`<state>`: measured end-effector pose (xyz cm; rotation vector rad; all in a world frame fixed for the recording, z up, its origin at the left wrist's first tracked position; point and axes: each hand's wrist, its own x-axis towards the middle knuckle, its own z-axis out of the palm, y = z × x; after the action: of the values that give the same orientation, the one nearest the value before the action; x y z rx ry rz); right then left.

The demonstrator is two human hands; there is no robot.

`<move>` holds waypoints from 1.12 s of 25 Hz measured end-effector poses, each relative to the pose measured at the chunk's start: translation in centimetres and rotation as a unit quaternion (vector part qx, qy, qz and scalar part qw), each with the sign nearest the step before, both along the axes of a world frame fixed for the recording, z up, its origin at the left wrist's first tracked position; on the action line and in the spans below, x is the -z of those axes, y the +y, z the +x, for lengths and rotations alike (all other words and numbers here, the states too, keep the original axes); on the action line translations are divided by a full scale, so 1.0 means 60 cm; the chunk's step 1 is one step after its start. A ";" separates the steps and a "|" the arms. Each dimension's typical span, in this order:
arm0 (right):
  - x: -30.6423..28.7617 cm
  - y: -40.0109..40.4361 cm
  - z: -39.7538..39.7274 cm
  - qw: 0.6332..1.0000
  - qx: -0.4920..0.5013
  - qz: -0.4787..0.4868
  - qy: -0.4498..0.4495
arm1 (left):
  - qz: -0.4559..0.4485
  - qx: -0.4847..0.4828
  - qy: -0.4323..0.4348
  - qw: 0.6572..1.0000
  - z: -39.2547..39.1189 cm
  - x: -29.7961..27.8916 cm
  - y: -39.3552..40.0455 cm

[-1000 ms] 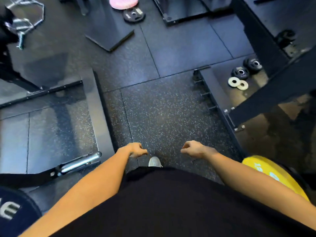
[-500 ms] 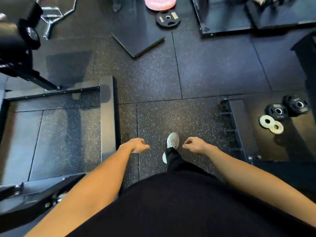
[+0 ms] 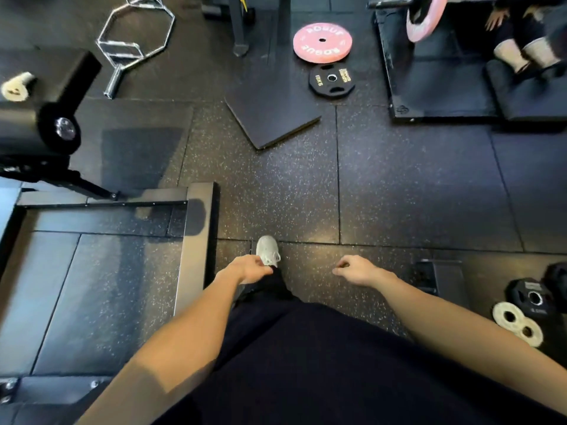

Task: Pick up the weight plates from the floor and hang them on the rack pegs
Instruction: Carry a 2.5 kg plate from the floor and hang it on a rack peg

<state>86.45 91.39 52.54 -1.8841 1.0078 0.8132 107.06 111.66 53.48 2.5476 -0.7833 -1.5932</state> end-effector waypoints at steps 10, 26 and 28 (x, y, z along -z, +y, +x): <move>-0.014 -0.362 0.267 0.970 0.230 -0.055 -0.053 | -0.065 0.144 -0.026 0.987 0.395 -0.044 -0.514; -0.005 -0.957 0.164 0.823 0.564 -0.011 -0.069 | -0.020 0.447 -0.036 0.894 0.331 -0.075 -1.363; -0.015 -1.006 0.134 0.800 0.595 -0.004 -0.076 | -0.014 0.470 -0.021 0.883 0.286 -0.074 -1.451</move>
<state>94.46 31.02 53.41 -0.9171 1.7433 -0.1101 124.22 24.58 57.93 2.2614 -2.2590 -1.6181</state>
